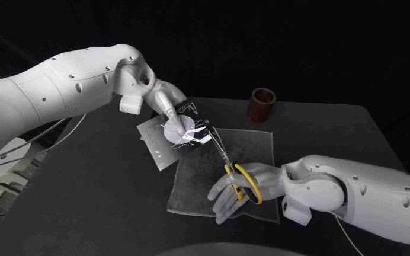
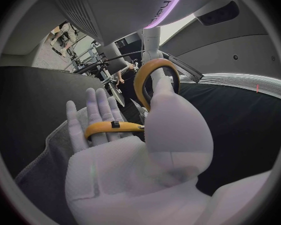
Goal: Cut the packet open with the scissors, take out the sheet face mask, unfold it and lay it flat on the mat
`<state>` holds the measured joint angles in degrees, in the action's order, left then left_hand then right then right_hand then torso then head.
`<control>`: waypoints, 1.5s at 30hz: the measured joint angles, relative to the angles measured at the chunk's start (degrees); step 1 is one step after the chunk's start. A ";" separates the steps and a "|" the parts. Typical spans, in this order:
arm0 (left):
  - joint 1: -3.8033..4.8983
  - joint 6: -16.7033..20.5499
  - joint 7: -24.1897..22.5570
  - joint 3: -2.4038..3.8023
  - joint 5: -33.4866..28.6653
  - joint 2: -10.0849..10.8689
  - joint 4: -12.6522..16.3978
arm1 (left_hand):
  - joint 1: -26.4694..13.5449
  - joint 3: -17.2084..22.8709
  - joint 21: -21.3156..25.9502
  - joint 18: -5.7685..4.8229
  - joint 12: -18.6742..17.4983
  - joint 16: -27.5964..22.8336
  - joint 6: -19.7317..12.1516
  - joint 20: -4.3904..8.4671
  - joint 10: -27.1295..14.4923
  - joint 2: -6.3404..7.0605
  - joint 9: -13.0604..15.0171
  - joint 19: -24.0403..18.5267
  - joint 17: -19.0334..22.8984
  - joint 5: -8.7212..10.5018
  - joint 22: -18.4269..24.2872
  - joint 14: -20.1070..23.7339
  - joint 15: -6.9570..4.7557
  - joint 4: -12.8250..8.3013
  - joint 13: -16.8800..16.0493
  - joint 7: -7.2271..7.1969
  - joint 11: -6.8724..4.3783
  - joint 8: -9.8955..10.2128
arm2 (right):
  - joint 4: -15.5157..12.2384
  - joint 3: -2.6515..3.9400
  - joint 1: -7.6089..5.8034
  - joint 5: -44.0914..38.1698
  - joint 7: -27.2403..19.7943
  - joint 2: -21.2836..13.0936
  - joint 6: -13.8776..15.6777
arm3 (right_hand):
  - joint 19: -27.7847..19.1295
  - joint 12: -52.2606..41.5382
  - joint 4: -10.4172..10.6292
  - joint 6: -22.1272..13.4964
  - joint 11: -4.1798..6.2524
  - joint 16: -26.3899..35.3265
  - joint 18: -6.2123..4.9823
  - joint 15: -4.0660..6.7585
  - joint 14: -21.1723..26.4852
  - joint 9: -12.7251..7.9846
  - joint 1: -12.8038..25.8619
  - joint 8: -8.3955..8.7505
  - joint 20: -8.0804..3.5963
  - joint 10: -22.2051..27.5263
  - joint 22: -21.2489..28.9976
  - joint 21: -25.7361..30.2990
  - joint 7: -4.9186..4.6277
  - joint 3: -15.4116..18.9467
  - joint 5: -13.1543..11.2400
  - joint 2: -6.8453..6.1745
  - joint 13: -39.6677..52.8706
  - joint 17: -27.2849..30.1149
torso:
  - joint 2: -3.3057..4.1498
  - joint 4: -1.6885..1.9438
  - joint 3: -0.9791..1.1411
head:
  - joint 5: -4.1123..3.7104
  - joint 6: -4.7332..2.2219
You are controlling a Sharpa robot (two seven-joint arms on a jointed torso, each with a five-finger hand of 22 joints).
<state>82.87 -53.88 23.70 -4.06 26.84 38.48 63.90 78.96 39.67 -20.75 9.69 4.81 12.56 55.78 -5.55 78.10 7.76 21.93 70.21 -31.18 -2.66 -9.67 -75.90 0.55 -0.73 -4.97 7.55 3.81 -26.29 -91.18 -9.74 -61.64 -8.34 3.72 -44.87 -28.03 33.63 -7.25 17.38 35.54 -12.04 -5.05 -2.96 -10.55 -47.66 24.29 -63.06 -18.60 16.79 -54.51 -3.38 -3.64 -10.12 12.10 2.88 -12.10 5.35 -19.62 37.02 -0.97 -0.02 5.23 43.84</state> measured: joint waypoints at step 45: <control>0.01 -0.09 3.02 0.00 -4.19 -0.09 1.90 | 0.03 0.09 0.00 -0.47 -0.01 0.00 0.10 0.20 -0.11 -0.03 0.53 -0.21 -0.01 0.00 -0.02 0.03 0.03 -0.24 0.02 0.11 0.11 -0.01 | -0.26 -0.03 -0.22 -0.45 1.98 -0.15 -1.12 | 0.95 0.00 -0.33 2.55 0.04 0.00 0.00 -0.40 -0.43 0.74 -0.09 -1.77 -0.06 -0.99 -0.10 -0.24 -0.32 -2.88 0.00 4.51 -1.40 1.87 | 0.02 -0.01 0.12 | 0.18 0.34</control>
<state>82.88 -53.97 26.72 -4.06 22.65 38.39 65.80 78.99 39.76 -20.75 9.23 4.81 12.56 55.88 -5.35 78.00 7.73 22.46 70.00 -31.19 -2.66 -9.69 -75.87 0.58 -0.97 -4.95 7.66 3.91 -26.30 -91.44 -9.77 -61.86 -8.79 5.70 -45.02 -29.15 34.58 -7.26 17.05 38.08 -11.99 -5.05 -2.96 -10.95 -48.10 25.04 -63.14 -20.38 16.73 -55.50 -3.48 -3.87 -10.45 9.23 2.88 -7.59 3.94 -17.75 37.03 -0.98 0.10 5.41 44.18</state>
